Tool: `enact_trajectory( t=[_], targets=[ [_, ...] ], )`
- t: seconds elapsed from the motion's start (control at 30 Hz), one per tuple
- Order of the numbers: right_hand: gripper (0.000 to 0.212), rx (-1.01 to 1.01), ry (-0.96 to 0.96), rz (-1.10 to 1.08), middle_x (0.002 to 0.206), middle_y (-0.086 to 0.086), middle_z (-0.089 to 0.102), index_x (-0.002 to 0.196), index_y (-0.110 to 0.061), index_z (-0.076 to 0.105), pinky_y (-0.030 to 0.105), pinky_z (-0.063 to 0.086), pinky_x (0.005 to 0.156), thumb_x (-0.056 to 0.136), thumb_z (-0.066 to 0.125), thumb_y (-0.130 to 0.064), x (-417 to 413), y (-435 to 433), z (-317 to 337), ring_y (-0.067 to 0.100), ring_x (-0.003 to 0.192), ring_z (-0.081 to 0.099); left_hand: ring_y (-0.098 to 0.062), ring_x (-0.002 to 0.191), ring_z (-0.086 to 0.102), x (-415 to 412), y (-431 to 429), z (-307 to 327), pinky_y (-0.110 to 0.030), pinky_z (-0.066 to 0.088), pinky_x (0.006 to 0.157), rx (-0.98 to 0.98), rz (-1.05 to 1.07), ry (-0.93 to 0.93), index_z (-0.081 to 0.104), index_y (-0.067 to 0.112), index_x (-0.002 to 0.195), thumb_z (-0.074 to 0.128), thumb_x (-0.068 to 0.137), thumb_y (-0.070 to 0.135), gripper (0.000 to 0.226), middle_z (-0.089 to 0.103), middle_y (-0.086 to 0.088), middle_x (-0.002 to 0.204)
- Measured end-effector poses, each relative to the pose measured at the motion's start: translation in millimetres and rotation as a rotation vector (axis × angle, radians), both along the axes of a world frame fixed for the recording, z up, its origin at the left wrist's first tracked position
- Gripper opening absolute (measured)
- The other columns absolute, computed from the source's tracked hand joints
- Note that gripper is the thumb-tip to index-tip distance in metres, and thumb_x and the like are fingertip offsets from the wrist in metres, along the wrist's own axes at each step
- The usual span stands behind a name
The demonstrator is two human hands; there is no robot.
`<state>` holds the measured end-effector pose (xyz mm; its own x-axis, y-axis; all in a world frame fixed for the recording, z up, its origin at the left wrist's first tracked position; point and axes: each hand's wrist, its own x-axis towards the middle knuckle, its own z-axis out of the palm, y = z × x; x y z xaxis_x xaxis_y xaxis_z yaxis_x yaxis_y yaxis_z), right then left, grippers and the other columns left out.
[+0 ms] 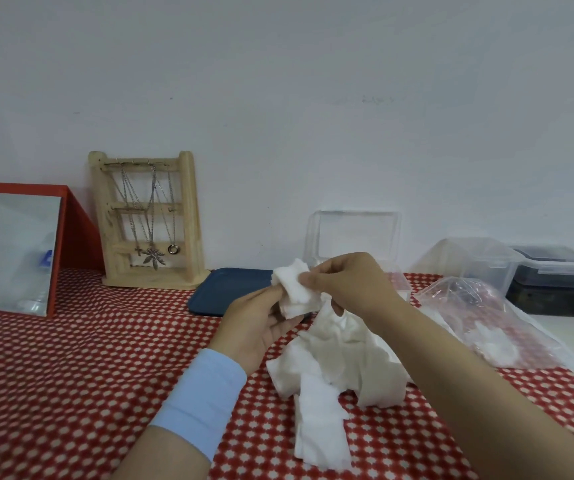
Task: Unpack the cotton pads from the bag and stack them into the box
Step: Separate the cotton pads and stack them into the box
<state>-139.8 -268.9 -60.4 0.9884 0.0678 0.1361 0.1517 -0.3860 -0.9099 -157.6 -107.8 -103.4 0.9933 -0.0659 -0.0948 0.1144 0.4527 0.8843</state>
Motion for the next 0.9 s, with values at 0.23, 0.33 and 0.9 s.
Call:
enact_trajectory(
  t=[0.23,0.33,0.9],
  targets=[
    [0.022,-0.16,-0.082,-0.075,0.053,-0.011,0.063,0.065,-0.022,0.07,0.023,0.044,0.056,0.079,0.082,-0.033,7,0,-3,-0.003,0.042,0.052,-0.022,0.098,0.077,-1,-1,1,-0.03,0.063,0.074,-0.043,-0.023,0.033,0.069,0.003,0.12,0.057,0.102,0.028,0.033,0.078,-0.015,0.108],
    [0.021,-0.206,-0.076,-0.06,0.058,-0.014,0.061,0.07,-0.021,0.067,0.025,0.046,0.059,0.082,0.08,-0.034,8,-1,-3,0.002,0.052,0.054,-0.023,0.102,0.075,0,-1,4,-0.034,0.059,0.085,-0.032,-0.049,0.006,0.069,0.004,0.118,0.064,0.094,0.038,0.043,0.077,-0.014,0.111],
    [0.018,0.004,0.185,0.354,0.1,0.009,0.078,0.107,-0.009,0.077,0.039,0.06,0.091,0.092,0.072,-0.017,15,-33,2,0.026,0.097,0.075,-0.02,0.093,0.077,5,-1,11,-0.033,0.063,0.079,0.506,-0.027,-0.155,0.058,0.015,0.129,0.077,0.087,0.004,0.048,0.079,-0.006,0.103]
  ],
)
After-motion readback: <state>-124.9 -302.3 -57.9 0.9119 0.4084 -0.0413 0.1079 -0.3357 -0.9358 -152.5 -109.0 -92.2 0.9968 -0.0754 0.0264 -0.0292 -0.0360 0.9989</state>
